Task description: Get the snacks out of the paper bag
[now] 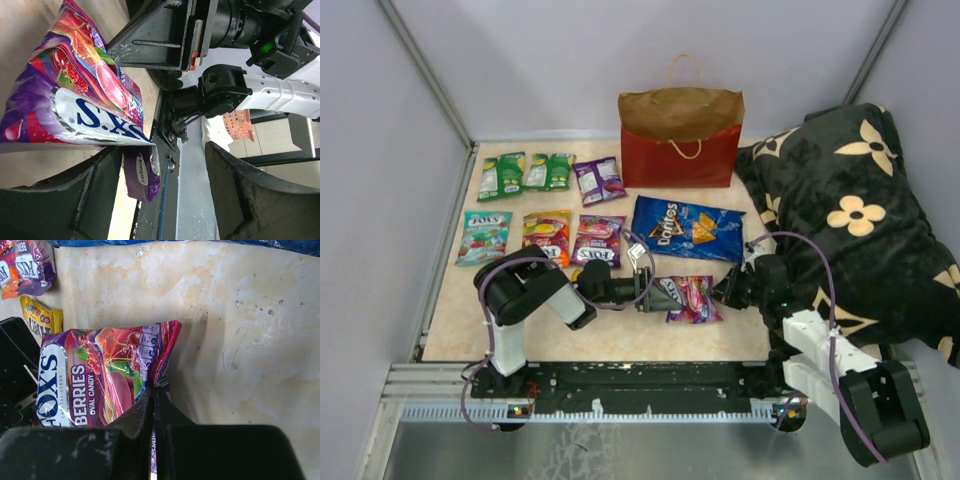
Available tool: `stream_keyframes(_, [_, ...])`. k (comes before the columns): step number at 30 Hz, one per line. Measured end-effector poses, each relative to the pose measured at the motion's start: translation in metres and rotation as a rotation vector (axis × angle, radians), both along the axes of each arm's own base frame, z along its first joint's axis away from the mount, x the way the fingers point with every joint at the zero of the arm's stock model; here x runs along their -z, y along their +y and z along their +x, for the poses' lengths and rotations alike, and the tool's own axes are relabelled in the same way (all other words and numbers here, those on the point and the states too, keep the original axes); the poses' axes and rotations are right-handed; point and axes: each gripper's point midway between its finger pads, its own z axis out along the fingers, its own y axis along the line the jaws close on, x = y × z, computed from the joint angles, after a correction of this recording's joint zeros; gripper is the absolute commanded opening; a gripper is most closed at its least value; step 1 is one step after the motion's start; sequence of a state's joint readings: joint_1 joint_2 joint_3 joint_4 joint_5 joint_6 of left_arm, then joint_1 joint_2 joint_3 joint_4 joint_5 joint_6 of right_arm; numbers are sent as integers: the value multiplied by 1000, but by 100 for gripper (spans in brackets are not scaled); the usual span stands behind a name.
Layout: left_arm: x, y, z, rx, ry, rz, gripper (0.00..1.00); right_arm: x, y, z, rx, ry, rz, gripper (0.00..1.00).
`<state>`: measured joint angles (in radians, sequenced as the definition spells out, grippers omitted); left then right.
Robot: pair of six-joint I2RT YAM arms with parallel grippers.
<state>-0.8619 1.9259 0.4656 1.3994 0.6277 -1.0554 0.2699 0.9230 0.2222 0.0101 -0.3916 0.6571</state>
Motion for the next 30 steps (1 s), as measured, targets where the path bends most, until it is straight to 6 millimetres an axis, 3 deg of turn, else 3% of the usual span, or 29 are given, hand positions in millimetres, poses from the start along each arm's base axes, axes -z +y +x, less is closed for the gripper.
stream_keyframes(9, [-23,2,6,-38,-71,-28,73,-4,0,-3,-35,3,-17,0])
stream_keyframes(18, [1,5,10,-60,-74,72,73,-2,-2,-4,-55,0,-50,0])
stream_keyframes(30, [10,19,16,-108,-113,145,74,-5,-2,-3,-70,3,-66,0])
